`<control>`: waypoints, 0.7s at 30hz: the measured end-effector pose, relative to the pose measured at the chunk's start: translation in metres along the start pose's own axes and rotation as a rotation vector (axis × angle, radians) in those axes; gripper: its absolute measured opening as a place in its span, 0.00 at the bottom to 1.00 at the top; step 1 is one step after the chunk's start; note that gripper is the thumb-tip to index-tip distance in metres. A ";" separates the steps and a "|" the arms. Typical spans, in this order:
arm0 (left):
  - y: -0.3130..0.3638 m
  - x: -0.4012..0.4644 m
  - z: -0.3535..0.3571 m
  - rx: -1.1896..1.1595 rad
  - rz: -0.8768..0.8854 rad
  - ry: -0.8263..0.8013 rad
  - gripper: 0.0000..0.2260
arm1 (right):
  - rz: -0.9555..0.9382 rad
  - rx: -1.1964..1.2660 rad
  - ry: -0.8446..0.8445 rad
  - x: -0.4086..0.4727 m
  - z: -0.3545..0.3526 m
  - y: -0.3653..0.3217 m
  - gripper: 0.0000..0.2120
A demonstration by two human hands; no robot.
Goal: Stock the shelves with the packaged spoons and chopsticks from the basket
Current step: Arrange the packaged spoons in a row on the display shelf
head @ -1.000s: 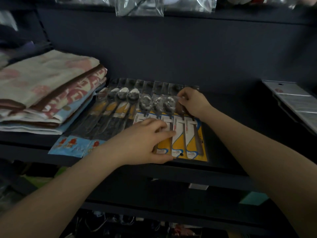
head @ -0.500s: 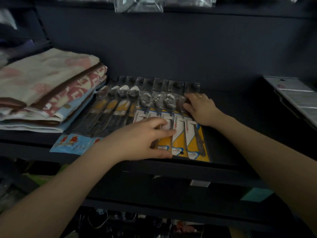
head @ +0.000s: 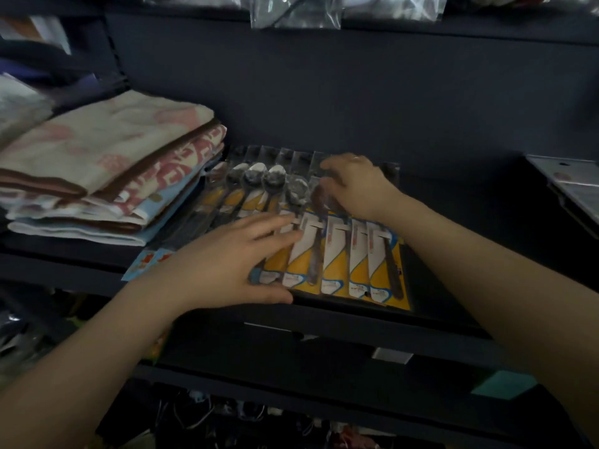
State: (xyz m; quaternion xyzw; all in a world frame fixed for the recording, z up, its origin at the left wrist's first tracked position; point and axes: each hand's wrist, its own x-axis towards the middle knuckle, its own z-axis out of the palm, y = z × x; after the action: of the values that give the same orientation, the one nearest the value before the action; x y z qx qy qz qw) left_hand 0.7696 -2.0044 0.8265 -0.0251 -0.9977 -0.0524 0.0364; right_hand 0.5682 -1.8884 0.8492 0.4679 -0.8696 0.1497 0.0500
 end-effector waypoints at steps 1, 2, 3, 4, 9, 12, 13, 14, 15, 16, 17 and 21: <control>-0.004 -0.004 0.001 0.010 -0.018 -0.027 0.45 | -0.019 -0.012 -0.065 0.006 0.004 -0.005 0.21; -0.004 -0.007 0.002 0.025 -0.032 -0.063 0.44 | -0.024 -0.036 -0.118 0.012 0.008 -0.009 0.22; -0.003 -0.009 0.003 0.045 -0.039 -0.098 0.43 | -0.021 -0.064 -0.151 0.017 0.012 -0.012 0.23; -0.002 -0.009 0.004 0.067 -0.043 -0.129 0.41 | -0.014 -0.091 -0.167 0.021 0.015 -0.014 0.24; -0.009 -0.004 0.002 0.094 -0.033 -0.158 0.36 | 0.027 -0.097 -0.165 0.026 0.022 -0.016 0.27; -0.013 -0.001 0.003 0.100 -0.016 -0.176 0.33 | 0.063 -0.085 -0.134 0.030 0.026 -0.016 0.25; -0.014 -0.001 0.004 0.101 -0.007 -0.172 0.33 | 0.072 -0.087 -0.120 0.031 0.027 -0.016 0.24; -0.015 -0.001 0.005 0.100 0.007 -0.154 0.34 | 0.080 -0.092 -0.104 0.032 0.029 -0.017 0.24; -0.016 -0.001 0.006 0.098 0.020 -0.136 0.35 | 0.091 -0.100 -0.089 0.032 0.030 -0.018 0.23; -0.018 -0.001 0.006 0.089 0.023 -0.128 0.35 | 0.103 -0.109 -0.073 0.032 0.032 -0.018 0.23; -0.019 0.000 0.005 0.072 0.019 -0.128 0.33 | 0.114 -0.115 -0.058 0.033 0.033 -0.018 0.22; -0.020 0.001 0.005 0.055 0.025 -0.132 0.30 | 0.123 -0.140 -0.029 0.035 0.036 -0.020 0.22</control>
State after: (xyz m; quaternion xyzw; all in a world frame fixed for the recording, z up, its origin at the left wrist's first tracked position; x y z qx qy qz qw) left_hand 0.7667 -2.0241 0.8194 -0.0400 -0.9985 -0.0228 -0.0280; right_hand 0.5668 -1.9375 0.8270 0.4110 -0.9057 0.0845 0.0609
